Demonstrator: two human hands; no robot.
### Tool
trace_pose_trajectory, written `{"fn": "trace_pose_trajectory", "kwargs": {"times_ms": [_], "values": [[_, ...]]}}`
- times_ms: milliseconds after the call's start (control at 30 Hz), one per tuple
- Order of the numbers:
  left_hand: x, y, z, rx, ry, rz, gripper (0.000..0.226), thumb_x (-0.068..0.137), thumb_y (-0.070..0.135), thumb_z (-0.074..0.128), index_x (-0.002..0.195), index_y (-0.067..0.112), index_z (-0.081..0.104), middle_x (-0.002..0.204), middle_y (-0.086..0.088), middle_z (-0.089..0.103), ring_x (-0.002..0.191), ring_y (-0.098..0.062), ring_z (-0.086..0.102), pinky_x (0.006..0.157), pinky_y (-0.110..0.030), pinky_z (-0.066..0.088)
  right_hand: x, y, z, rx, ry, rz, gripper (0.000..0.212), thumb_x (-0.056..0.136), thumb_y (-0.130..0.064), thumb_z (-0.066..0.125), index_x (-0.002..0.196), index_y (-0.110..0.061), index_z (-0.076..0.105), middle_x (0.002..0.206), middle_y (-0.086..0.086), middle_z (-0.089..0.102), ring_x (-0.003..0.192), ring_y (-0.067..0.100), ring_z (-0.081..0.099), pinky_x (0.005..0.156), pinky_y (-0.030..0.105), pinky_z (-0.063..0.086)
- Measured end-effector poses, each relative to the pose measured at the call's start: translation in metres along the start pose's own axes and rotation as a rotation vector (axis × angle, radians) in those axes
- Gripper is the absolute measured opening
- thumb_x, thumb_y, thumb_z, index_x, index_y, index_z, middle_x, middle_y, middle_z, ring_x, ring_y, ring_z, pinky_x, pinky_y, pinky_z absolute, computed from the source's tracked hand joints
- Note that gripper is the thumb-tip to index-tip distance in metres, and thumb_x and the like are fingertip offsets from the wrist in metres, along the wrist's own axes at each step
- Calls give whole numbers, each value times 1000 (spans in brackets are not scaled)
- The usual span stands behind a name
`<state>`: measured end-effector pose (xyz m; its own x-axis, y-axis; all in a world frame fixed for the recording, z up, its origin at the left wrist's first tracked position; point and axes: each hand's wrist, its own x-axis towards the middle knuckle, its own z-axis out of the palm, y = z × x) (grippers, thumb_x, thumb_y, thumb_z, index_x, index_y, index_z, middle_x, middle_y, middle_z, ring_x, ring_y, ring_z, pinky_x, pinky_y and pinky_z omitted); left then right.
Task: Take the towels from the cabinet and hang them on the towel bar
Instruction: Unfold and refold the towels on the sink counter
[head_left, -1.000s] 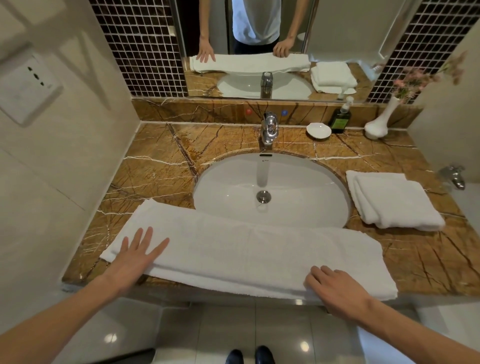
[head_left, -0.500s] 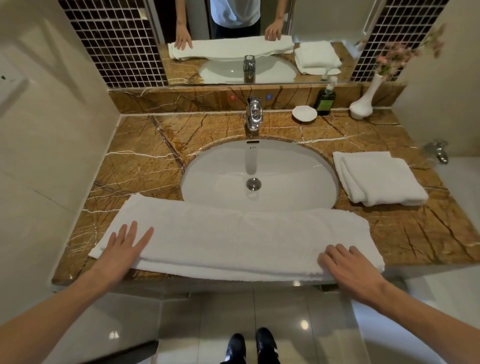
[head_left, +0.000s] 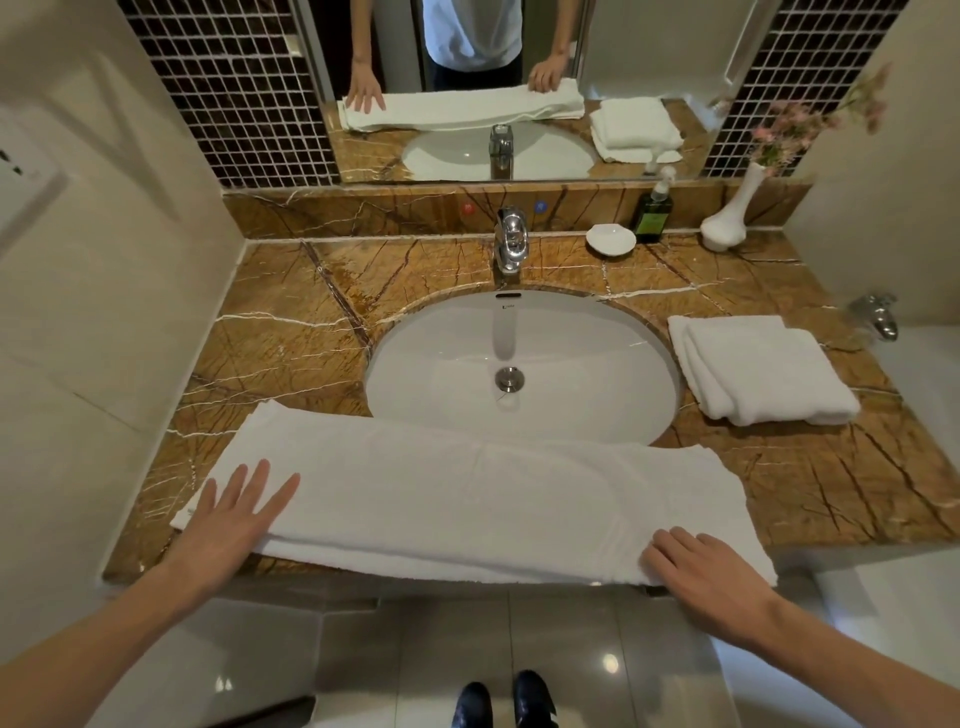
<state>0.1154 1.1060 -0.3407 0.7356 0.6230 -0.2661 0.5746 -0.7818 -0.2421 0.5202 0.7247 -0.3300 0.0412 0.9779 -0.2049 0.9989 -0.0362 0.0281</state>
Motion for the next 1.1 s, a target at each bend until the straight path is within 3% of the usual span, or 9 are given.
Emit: {"fn": "trace_pose_trajectory", "kwargs": {"times_ms": [100, 167, 233, 300, 400, 500, 733, 867, 1100], "values": [[-1, 4, -5, -13, -160, -14, 90, 81, -15, 38, 139, 10, -27, 144, -15, -32, 141, -36, -22, 112, -49, -14, -4, -2, -5, -36, -21, -13, 51, 46, -34, 74, 87, -24, 45, 80, -3, 55, 61, 12, 47, 49, 22, 35], [0, -1, -7, -19, -74, 57, 90, 80, -1, 48, 145, 7, -14, 153, -21, -13, 141, -36, -13, 109, -44, -23, -6, -4, -9, -74, 16, 16, 42, 56, -45, 64, 87, -22, 48, 87, 4, 56, 67, 19, 49, 53, 32, 41], [2, -2, -15, 14, -37, 168, 91, 71, 17, 65, 148, 7, 18, 150, -26, 26, 140, -38, 18, 112, -43, -11, -4, -6, -12, -111, 60, 49, 42, 65, -52, 60, 90, -20, 54, 99, 10, 57, 78, 26, 54, 60, 40, 47], [7, 16, -25, -35, 7, 327, 77, 76, 31, 57, 146, 15, 30, 148, -21, 35, 139, -34, 28, 113, -43, -1, 2, -8, -15, -118, 83, 64, 45, 70, -56, 57, 96, -20, 58, 110, 15, 58, 91, 32, 58, 70, 47, 51], [26, 57, -39, -213, 58, 377, 62, 94, 49, 21, 152, 29, 11, 159, -6, 3, 147, -25, -4, 116, -43, -11, 18, -7, -19, -105, 97, 93, 48, 77, -57, 51, 107, -21, 58, 117, 17, 60, 100, 34, 61, 77, 50, 53], [49, 94, -43, -308, 33, 272, 68, 87, 65, -1, 149, 37, -7, 156, 2, -23, 143, -23, -23, 110, -50, -21, 38, -2, -22, -100, 10, 179, 54, 83, -56, 43, 121, -19, 55, 125, 19, 59, 108, 36, 62, 78, 54, 54], [63, 118, -33, -253, 7, 131, 72, 81, 70, -14, 146, 40, -16, 153, 1, -28, 141, -28, -26, 105, -58, -25, 52, 7, -2, -64, -114, 327, 63, 93, -58, 27, 143, -22, 41, 146, 16, 43, 131, 38, 45, 93, 66, 40], [63, 121, -27, -235, 40, 94, 65, 91, 65, 0, 150, 37, -2, 159, -2, -10, 145, -31, -9, 107, -61, -15, 53, 11, 7, -49, -157, 340, 64, 95, -60, 19, 148, -24, 30, 150, 14, 37, 135, 37, 39, 102, 63, 21], [62, 123, -24, -227, 52, 62, 63, 93, 63, 5, 151, 37, 1, 160, -2, -5, 146, -32, -3, 107, -61, -16, 59, 22, 4, -47, -179, 305, 65, 96, -61, 21, 150, -26, 25, 155, 12, 28, 141, 31, 19, 106, 58, 13]]}}
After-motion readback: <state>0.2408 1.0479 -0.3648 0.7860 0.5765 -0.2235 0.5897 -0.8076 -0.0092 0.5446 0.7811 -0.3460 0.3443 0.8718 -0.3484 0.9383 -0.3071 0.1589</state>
